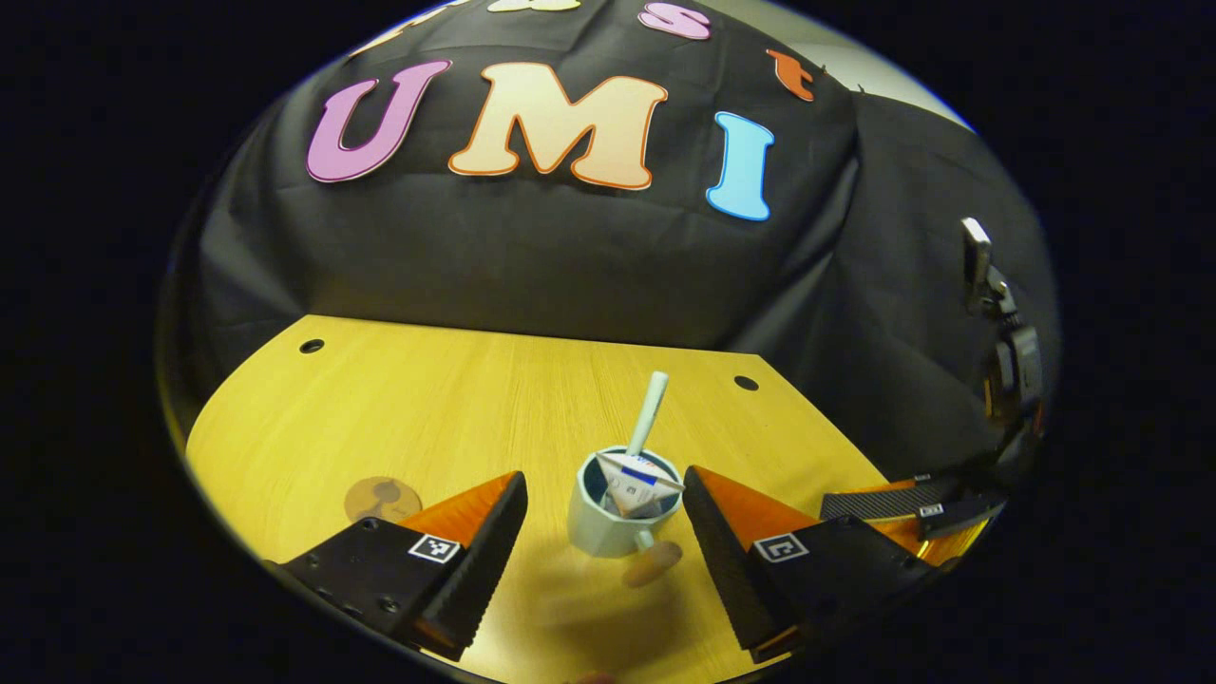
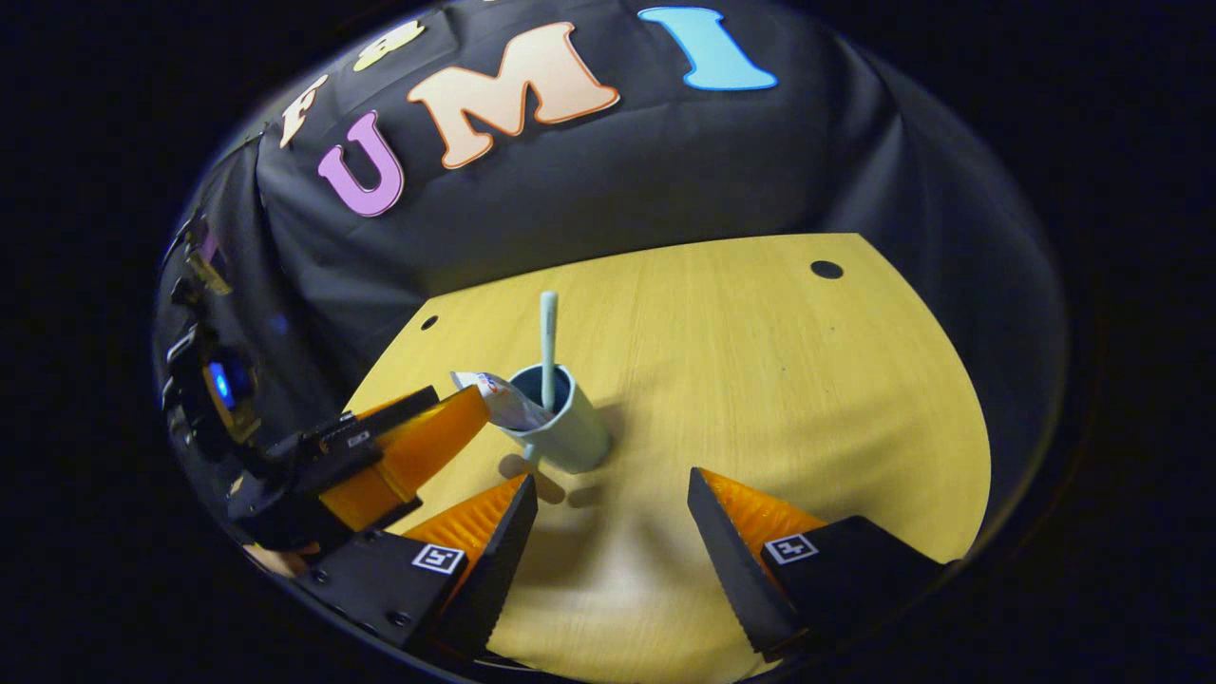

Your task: Put the toothbrush and toothpaste on the desktop into the cup, then pick up the cup and place it on the coaster on the desktop.

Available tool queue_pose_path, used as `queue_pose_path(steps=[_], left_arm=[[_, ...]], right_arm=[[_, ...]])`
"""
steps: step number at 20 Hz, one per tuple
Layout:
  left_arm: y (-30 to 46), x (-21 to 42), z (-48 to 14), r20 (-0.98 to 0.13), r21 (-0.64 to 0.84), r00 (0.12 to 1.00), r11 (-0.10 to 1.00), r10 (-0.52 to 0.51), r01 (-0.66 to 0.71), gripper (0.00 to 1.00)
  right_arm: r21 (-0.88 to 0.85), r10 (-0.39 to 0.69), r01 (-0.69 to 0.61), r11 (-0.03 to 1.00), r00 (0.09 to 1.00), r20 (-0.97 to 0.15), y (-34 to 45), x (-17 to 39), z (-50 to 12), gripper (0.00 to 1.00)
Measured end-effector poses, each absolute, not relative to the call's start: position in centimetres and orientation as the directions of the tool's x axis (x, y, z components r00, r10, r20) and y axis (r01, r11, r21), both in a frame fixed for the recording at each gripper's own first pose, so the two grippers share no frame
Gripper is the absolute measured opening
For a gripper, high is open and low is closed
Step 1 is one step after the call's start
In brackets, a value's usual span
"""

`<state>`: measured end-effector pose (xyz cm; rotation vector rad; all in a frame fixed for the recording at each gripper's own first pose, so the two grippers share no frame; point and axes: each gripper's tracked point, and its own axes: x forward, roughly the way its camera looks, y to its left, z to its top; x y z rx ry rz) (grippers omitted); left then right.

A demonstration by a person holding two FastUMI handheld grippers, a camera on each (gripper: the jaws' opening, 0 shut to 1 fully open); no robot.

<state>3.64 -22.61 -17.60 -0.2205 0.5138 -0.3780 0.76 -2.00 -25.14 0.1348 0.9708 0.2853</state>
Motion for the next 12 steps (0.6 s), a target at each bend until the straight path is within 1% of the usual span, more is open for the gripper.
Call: queue_pose_path(steps=[1, 2, 5, 8, 9, 10, 12], left_arm=[[-21.5, 3.5, -17.0, -0.423, -0.280, 0.814, 0.912, -0.398, 0.301, 0.95], [-20.2, 3.4, -16.6, -0.413, -0.255, 0.824, 0.918, -0.387, 0.304, 0.95], [-16.3, 3.1, -15.5, -0.388, -0.191, 0.854, 0.937, -0.346, 0.293, 0.95], [-12.9, 2.5, -15.1, -0.385, -0.147, 0.874, 0.955, -0.296, 0.258, 0.95], [-11.7, 2.4, -15.0, -0.382, -0.136, 0.881, 0.960, -0.278, 0.244, 0.95], [-10.7, 2.3, -15.2, -0.382, -0.130, 0.886, 0.964, -0.263, 0.230, 0.95], [-8.8, 2.0, -15.8, -0.395, -0.123, 0.888, 0.972, -0.234, 0.201, 0.95]], right_arm=[[0.245, 0.304, -0.183, 0.952, 0.506, -0.807, -1.3, 1.2, -25.0, 0.94], [0.241, 0.303, -0.187, 0.952, 0.487, -0.819, -0.7, 1.4, -25.2, 0.98], [0.208, 0.272, -0.191, 0.959, 0.424, -0.864, 0.3, 2.0, -26.5, 0.98], [0.229, 0.277, -0.180, 0.957, 0.321, -0.906, 2.2, 1.6, -28.1, 0.99], [0.221, 0.268, -0.182, 0.958, 0.302, -0.915, 2.5, 1.9, -28.6, 0.94], [0.215, 0.262, -0.183, 0.959, 0.291, -0.920, 3.0, 2.3, -28.9, 0.99], [0.218, 0.261, -0.180, 0.959, 0.267, -0.928, 4.3, 2.7, -29.6, 0.99]])
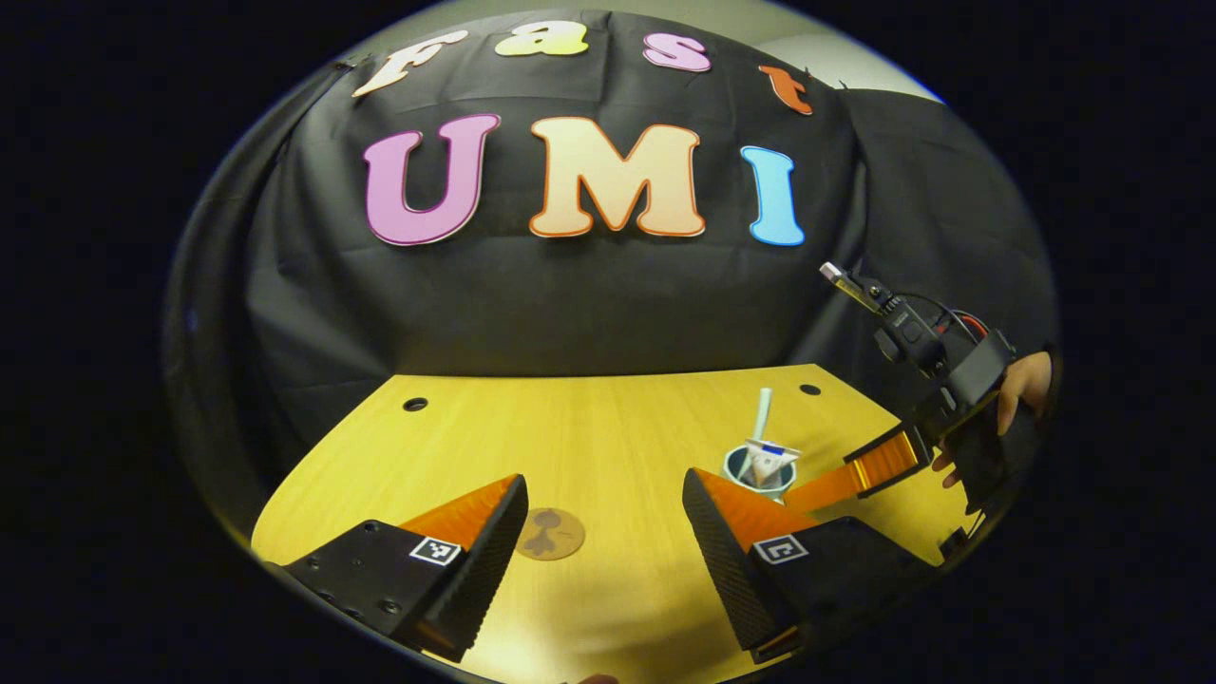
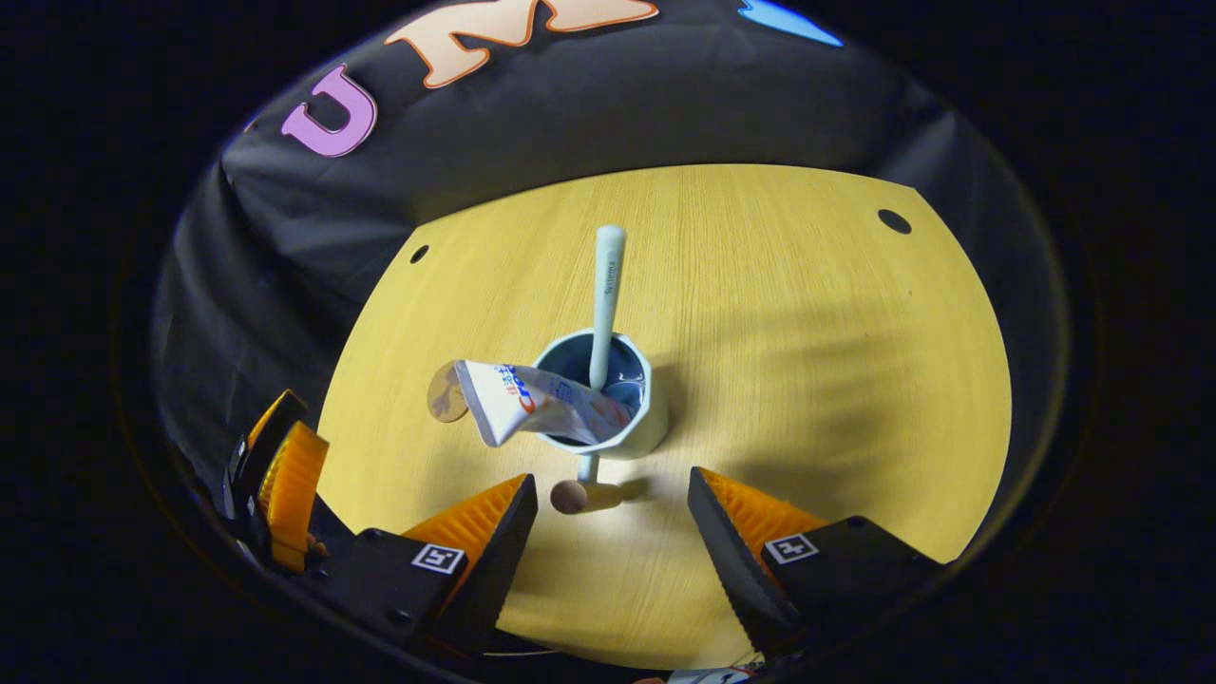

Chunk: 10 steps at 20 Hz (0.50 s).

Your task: Put the toothbrush and toothpaste on the desktop into the cup, then pick up the cup and place it on the coaster on the desktop.

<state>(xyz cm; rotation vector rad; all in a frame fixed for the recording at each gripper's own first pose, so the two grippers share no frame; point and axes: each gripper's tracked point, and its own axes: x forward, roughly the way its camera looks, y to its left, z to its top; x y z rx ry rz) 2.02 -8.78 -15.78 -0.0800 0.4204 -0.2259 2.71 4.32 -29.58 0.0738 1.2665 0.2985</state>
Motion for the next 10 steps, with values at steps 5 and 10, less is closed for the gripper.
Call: queue_pose_path(steps=[5, 10], left_arm=[[-4.2, 1.6, -17.0, -0.425, -0.127, 0.890, 0.985, -0.164, 0.121, 0.95], [-0.4, 0.6, -17.9, -0.443, -0.115, 0.889, 0.991, -0.115, 0.071, 0.95]], right_arm=[[0.174, 0.210, -0.201, 0.964, 0.176, -0.962, 5.8, 2.8, -32.2, 0.98], [0.113, 0.144, -0.221, 0.969, 0.129, -0.981, 5.9, 2.6, -34.5, 0.94]])
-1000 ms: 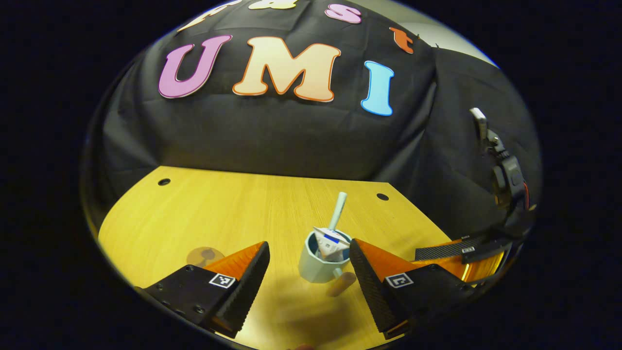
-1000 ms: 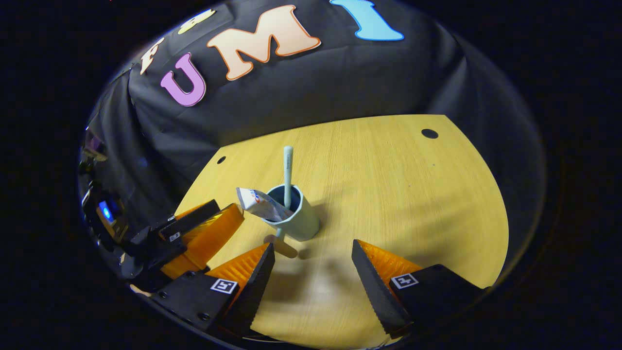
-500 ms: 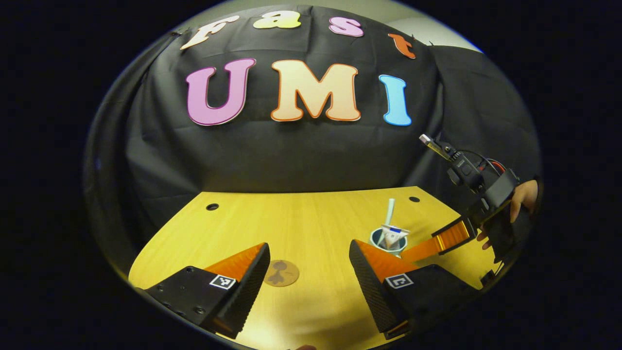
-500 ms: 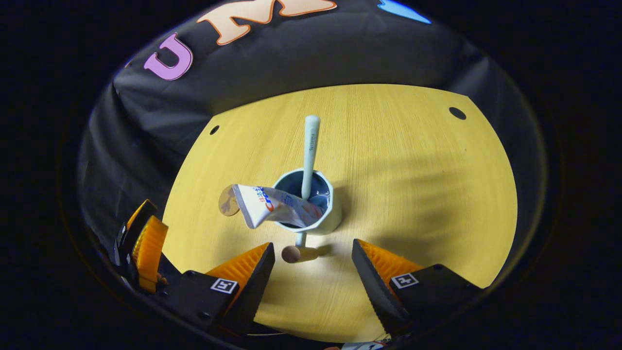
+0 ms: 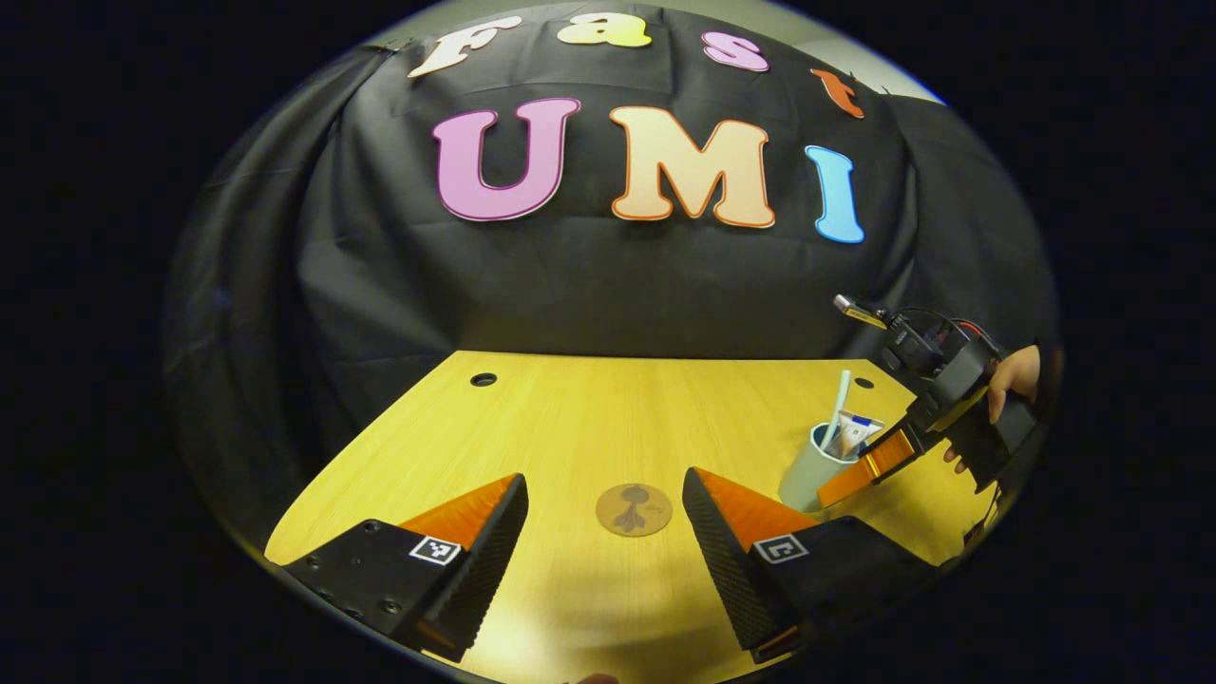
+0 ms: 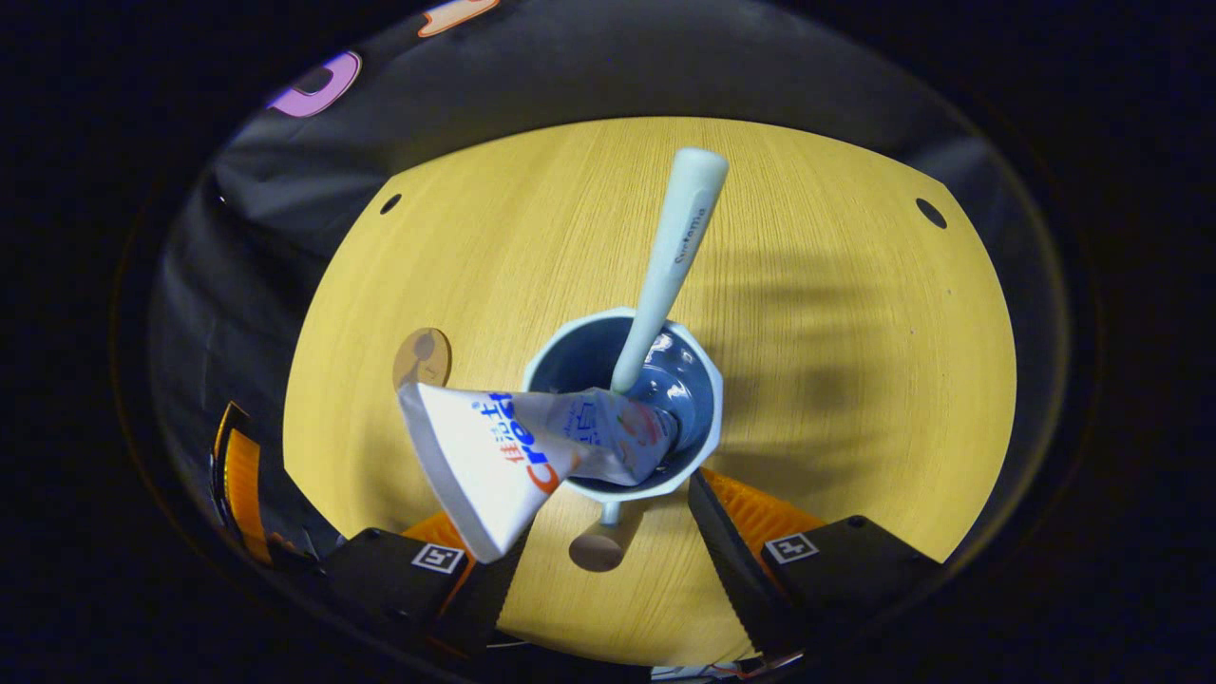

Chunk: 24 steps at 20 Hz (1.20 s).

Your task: Put the toothbrush and toothpaste on the desktop into the cup, then pick up the cup and place it on the coaster on the desktop.

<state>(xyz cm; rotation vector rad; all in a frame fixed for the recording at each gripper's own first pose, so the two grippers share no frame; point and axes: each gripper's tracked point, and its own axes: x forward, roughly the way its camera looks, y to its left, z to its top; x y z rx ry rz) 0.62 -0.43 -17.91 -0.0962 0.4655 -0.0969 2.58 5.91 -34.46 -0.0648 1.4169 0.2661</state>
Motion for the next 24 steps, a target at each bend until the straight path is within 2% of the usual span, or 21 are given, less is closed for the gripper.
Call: queue_pose_path(steps=[1, 3, 5, 7, 10, 11, 15, 17, 24], left_arm=[[0.2, 0.5, -17.9, -0.443, -0.113, 0.890, 0.992, -0.107, 0.062, 0.95], [1.1, 0.2, -18.1, -0.444, -0.115, 0.891, 0.992, -0.096, 0.050, 0.95], [2.0, 0.0, -18.4, -0.446, -0.115, 0.891, 0.993, -0.088, 0.040, 0.95], [2.7, -0.1, -18.5, -0.447, -0.114, 0.891, 0.993, -0.083, 0.036, 0.95], [3.5, 0.0, -19.1, -0.451, -0.114, 0.889, 0.993, -0.084, 0.036, 0.95], [3.7, 0.0, -19.2, -0.452, -0.117, 0.888, 0.993, -0.085, 0.036, 0.95], [4.5, 0.0, -19.4, -0.455, -0.115, 0.886, 0.992, -0.092, 0.045, 0.95], [4.9, 0.2, -19.8, -0.456, -0.113, 0.884, 0.992, -0.098, 0.051, 0.95], [6.7, 0.6, -20.6, -0.466, -0.117, 0.879, 0.992, -0.104, 0.055, 0.95]], right_arm=[[0.110, 0.139, -0.224, 0.968, 0.119, -0.983, 5.9, 2.4, -34.7, 1.00], [0.108, 0.134, -0.221, 0.969, 0.109, -0.985, 6.0, 2.3, -35.0, 1.00], [0.059, 0.091, -0.249, 0.967, 0.120, -0.989, 5.1, 2.5, -35.4, 0.87], [0.051, 0.080, -0.256, 0.965, 0.105, -0.991, 5.1, 2.0, -35.5, 0.66], [0.000, 0.043, -0.303, 0.953, 0.134, -0.990, 4.8, 2.3, -35.8, 0.36], [-0.011, 0.037, -0.315, 0.949, 0.145, -0.989, 4.8, 2.3, -36.0, 0.32], [0.012, 0.068, -0.329, 0.944, 0.158, -0.985, 6.2, 1.9, -35.7, 0.31], [0.042, 0.100, -0.327, 0.944, 0.162, -0.982, 7.7, 1.6, -35.4, 0.24], [0.115, 0.183, -0.347, 0.931, 0.170, -0.968, 12.9, 1.7, -35.5, 0.24]])
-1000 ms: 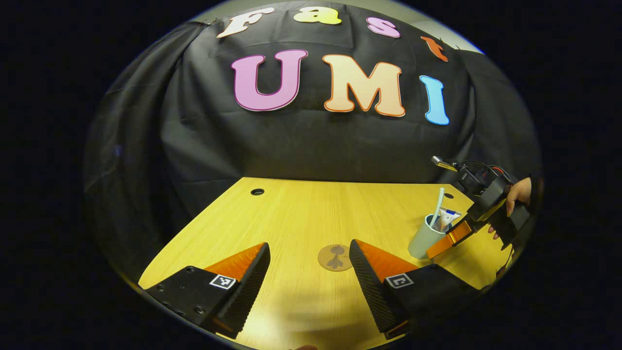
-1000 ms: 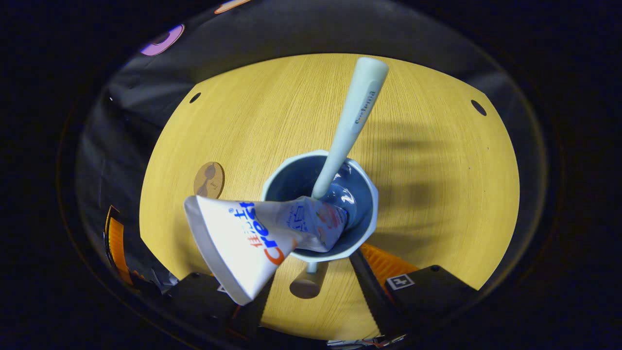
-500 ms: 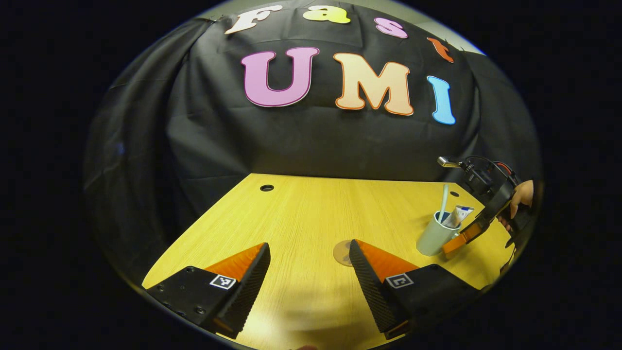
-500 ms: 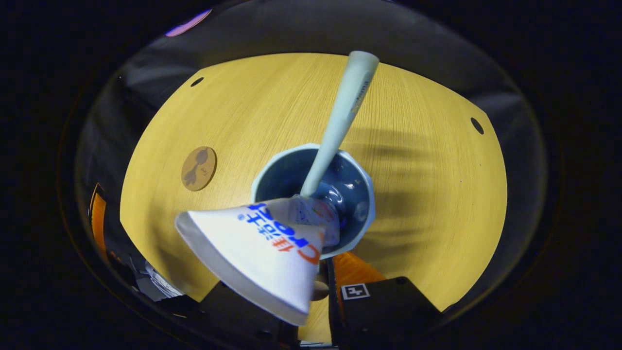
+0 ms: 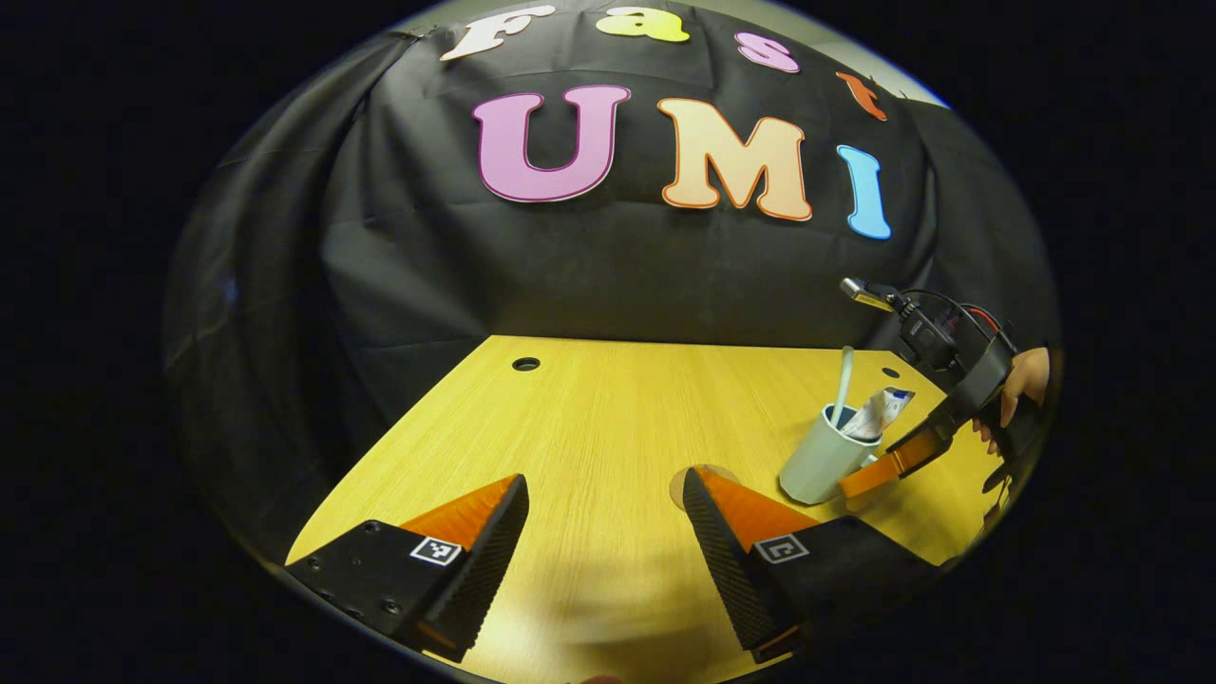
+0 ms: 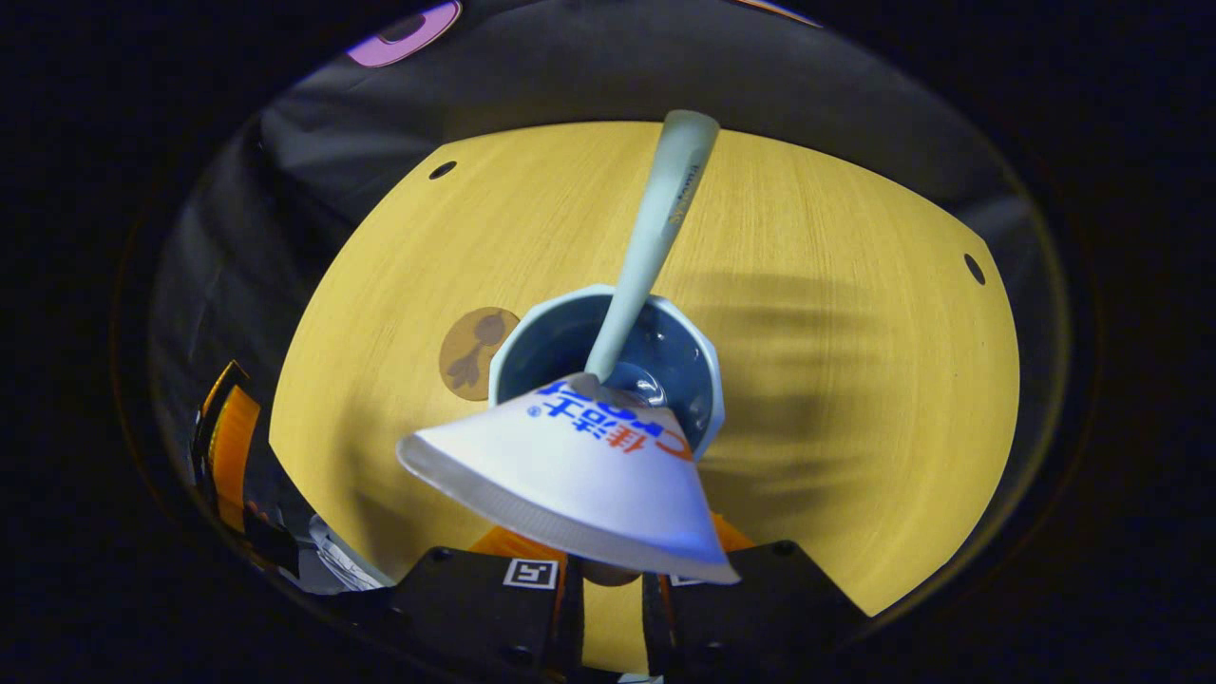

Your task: Put the toothbrush and toothpaste on the desktop into the cup, then pick up the cup and place it on the coaster on the desktop.

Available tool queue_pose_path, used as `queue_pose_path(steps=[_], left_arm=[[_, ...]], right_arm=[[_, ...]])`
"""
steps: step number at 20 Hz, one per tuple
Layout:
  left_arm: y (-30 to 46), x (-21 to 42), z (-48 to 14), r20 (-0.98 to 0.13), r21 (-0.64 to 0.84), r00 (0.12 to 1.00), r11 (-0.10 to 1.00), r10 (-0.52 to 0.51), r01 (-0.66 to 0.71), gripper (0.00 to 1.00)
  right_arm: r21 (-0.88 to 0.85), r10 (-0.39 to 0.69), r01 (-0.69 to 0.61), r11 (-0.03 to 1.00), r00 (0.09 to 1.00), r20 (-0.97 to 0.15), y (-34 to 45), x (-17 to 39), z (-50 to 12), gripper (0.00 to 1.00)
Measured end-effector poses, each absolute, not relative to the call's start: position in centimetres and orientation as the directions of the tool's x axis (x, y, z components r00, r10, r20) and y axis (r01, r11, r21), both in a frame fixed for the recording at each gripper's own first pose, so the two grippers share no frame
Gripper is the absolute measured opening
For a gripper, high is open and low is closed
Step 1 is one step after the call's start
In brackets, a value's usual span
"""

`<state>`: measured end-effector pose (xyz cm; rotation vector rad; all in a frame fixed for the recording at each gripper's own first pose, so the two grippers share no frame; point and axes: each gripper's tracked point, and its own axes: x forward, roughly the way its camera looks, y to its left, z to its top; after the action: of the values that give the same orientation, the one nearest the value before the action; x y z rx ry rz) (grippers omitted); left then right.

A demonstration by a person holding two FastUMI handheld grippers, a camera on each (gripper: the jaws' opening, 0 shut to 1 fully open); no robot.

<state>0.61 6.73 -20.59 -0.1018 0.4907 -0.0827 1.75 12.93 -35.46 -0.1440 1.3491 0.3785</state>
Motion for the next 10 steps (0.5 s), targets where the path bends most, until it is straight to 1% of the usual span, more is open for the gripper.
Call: queue_pose_path(steps=[7, 8, 10], left_arm=[[10.2, 0.8, -21.5, -0.480, -0.128, 0.874, 0.992, -0.072, 0.011, 0.95], [10.8, 0.8, -21.7, -0.482, -0.128, 0.874, 0.992, -0.066, 0.004, 0.95], [11.8, 0.9, -21.9, -0.484, -0.128, 0.873, 0.992, -0.054, -0.010, 0.95]], right_arm=[[0.162, 0.242, -0.389, 0.907, 0.166, -0.956, 18.5, 2.3, -34.7, 0.24], [0.164, 0.248, -0.398, 0.903, 0.168, -0.954, 19.5, 2.5, -34.7, 0.28], [0.159, 0.251, -0.420, 0.893, 0.173, -0.953, 20.2, 2.5, -34.9, 0.27]])
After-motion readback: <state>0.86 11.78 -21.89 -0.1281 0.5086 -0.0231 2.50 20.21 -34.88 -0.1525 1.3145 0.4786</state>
